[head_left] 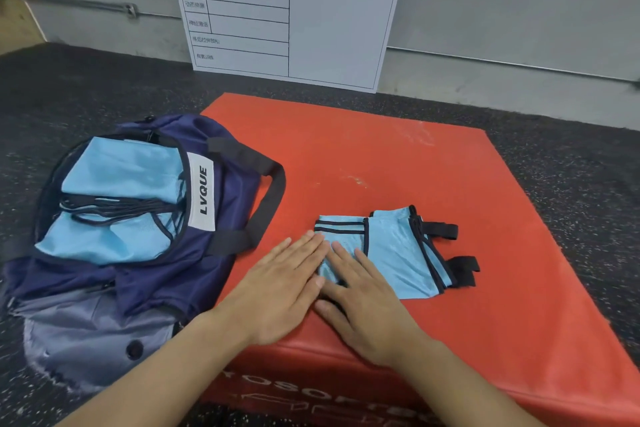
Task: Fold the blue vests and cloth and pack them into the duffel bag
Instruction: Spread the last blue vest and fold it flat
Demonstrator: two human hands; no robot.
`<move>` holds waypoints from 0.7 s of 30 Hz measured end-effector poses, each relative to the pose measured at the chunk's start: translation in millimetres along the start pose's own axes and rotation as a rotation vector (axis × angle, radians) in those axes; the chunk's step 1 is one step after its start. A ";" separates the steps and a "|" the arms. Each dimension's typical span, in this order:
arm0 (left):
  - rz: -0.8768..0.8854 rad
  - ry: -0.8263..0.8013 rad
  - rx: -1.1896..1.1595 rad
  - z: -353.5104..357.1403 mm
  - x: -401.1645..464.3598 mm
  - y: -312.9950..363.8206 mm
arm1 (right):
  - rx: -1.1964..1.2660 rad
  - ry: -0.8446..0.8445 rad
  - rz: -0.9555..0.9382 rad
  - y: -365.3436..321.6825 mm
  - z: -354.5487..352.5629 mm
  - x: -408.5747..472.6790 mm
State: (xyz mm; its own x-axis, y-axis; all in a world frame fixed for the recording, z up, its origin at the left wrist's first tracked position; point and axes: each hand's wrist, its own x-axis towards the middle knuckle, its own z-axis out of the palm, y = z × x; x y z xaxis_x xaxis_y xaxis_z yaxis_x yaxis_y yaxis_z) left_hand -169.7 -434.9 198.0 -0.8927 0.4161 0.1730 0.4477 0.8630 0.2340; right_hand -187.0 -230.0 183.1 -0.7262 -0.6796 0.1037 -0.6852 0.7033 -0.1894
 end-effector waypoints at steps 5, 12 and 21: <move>0.065 -0.046 -0.008 -12.5 -13.6 19.2 | 0.017 -0.058 -0.003 -9.5 -14.0 -35.2; 0.109 -0.108 0.015 -6.0 -29.8 32.1 | 0.099 -0.108 0.062 -10.1 -5.7 -52.5; 0.182 -0.111 -0.042 -8.0 -25.3 45.9 | 0.419 -0.184 0.172 25.9 -38.2 -100.1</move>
State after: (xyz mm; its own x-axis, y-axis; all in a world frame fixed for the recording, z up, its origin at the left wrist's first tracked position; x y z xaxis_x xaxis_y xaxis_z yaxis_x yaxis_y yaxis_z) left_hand -126.2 -408.1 211.9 -0.7963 0.5948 0.1101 0.6014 0.7592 0.2488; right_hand -134.2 -135.8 205.0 -0.7793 -0.6128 -0.1306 -0.4473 0.6900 -0.5691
